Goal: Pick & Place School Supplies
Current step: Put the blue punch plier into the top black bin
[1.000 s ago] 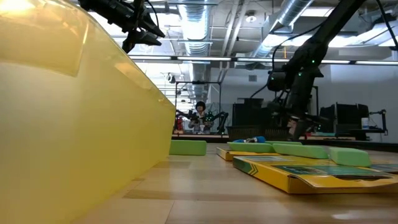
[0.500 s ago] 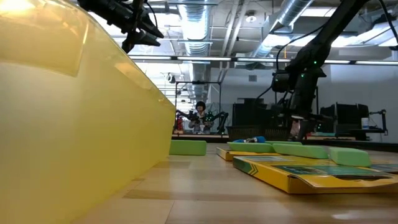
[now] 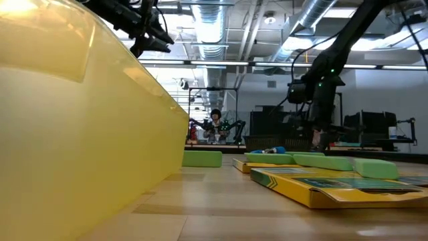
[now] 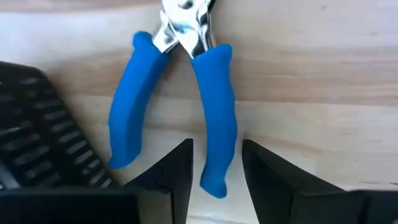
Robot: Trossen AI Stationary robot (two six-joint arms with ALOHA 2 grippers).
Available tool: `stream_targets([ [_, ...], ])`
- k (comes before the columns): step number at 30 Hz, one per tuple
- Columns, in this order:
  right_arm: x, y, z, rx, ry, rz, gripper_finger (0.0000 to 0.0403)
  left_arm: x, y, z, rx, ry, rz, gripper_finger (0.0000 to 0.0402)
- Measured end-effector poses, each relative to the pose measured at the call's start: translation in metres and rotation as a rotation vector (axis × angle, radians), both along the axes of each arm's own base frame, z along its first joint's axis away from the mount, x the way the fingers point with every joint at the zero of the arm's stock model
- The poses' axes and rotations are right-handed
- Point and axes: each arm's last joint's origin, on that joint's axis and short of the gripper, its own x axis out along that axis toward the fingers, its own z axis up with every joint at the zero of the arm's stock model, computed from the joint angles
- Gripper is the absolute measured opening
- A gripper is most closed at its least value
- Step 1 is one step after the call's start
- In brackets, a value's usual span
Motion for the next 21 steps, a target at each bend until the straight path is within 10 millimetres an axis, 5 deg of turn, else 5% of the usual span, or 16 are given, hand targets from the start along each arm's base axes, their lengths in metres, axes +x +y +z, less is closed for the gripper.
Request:
stream_targets([
  [6, 0.010, -0.004, -0.007, 0.039, 0.071, 0.055, 0.0105, -0.001, -0.001, -0.013, -0.028, 0.030, 0.001, 0.0121],
  [10, 0.013, -0.008, -0.007, 0.060, 0.073, 0.113, 0.0030, -0.001, -0.001, -0.018, -0.037, 0.039, 0.001, 0.0121],
  [16, 0.012, -0.017, 0.004, 0.057, 0.057, 0.172, 0.0026, -0.001, -0.001, -0.021, -0.050, 0.040, -0.014, 0.0121],
  [21, 0.005, -0.020, 0.034, -0.024, 0.004, 0.164, 0.0026, 0.000, -0.001, -0.020, -0.037, 0.023, -0.014, 0.0121],
])
